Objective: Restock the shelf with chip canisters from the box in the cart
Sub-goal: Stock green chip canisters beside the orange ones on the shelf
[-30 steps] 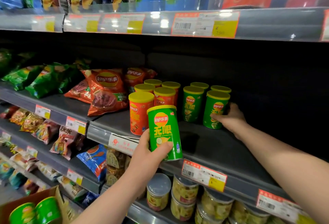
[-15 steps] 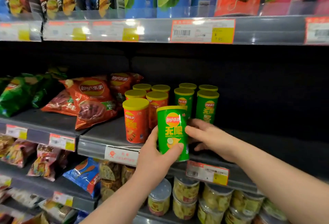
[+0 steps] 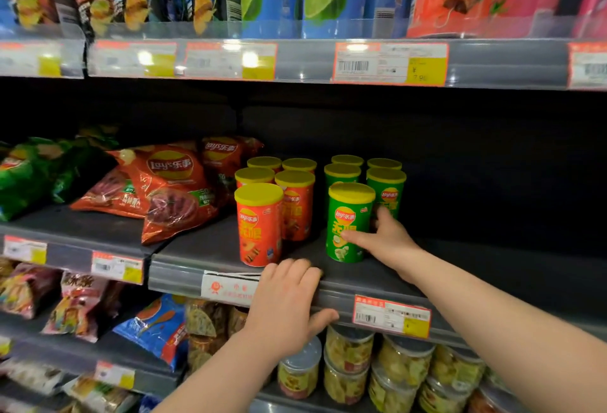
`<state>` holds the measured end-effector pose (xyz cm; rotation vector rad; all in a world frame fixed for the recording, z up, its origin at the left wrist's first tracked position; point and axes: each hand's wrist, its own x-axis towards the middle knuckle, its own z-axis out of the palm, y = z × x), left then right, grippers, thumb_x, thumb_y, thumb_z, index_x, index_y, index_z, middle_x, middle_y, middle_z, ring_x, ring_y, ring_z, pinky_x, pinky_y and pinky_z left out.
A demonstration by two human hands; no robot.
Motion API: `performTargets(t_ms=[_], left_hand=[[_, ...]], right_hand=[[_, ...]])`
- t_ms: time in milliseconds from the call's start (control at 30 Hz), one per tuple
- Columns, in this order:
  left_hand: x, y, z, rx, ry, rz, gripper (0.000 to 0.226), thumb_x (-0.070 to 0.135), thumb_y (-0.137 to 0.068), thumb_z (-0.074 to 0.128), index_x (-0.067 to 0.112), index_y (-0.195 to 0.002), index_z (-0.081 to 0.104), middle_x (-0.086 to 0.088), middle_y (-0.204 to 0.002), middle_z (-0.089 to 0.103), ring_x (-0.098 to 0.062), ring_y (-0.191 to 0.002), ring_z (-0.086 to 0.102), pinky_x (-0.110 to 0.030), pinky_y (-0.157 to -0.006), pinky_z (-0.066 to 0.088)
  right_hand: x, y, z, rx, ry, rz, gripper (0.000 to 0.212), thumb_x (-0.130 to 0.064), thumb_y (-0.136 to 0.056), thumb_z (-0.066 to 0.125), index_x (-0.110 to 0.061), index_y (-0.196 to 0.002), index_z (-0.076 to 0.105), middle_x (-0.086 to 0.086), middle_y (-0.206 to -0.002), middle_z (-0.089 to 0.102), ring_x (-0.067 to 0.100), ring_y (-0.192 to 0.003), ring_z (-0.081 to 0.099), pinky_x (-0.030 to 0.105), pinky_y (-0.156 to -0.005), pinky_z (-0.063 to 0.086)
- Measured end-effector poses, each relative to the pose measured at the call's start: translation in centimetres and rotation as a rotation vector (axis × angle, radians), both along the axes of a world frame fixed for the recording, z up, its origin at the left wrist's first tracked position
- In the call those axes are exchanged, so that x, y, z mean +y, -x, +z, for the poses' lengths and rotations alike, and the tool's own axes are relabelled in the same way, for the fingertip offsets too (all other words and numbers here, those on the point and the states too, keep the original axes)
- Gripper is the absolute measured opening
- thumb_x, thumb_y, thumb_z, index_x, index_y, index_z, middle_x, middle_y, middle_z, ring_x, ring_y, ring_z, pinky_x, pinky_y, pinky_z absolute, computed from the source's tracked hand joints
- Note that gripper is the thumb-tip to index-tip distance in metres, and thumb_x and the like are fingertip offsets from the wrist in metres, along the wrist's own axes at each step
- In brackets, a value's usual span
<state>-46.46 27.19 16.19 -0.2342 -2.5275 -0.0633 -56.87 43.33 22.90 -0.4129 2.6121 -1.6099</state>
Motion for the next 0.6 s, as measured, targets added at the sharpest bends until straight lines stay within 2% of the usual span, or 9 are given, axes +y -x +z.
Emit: performTargets(t_ms=[67,233,433,600], left_hand=[[0.1,0.0,0.1,0.033,0.004,0.008,0.057,0.068,-0.066,0.043,0.022,-0.092,0.064,0.005,-0.09,0.06,-0.019,-0.08,0.059,-0.031,-0.072,0.029],[0.1,0.2,-0.4,0.055,0.009,0.021,0.057,0.069,-0.065,0.043,0.022,-0.092,0.063,0.006,-0.089,0.059,-0.018,-0.08,0.059,-0.031,-0.073,0.03],[0.1,0.3,-0.6,0.099,0.024,0.009,0.057,0.068,-0.066,0.042,0.022,-0.092,0.063,0.005,-0.09,0.06,-0.018,-0.08,0.059,-0.03,-0.075,0.031],[0.1,0.2,-0.3,0.055,0.023,0.021,0.058,0.067,-0.066,0.04,0.022,-0.094,0.063,0.006,-0.092,0.061,-0.018,-0.082,0.059,-0.03,-0.076,0.03]], right_hand=[[-0.6,0.3,0.0,0.014,-0.001,0.003,0.064,-0.022,-0.078,0.076,-0.014,-0.131,0.042,0.007,-0.138,0.05,0.022,-0.122,0.05,0.035,-0.099,0.043],[-1.4,0.7,-0.6,0.035,-0.093,-0.011,0.073,-0.02,-0.074,0.08,-0.009,-0.132,0.038,0.009,-0.138,0.049,0.023,-0.124,0.048,0.028,-0.092,0.036],[-2.2,1.3,-0.8,0.072,-0.092,-0.012,0.069,-0.022,-0.076,0.079,-0.011,-0.133,0.041,0.008,-0.137,0.051,0.022,-0.123,0.049,0.028,-0.093,0.038],[-2.3,1.5,-1.0,0.117,-0.155,-0.037,0.065,-0.026,-0.078,0.076,-0.012,-0.132,0.043,0.007,-0.137,0.052,0.023,-0.124,0.049,0.027,-0.092,0.037]])
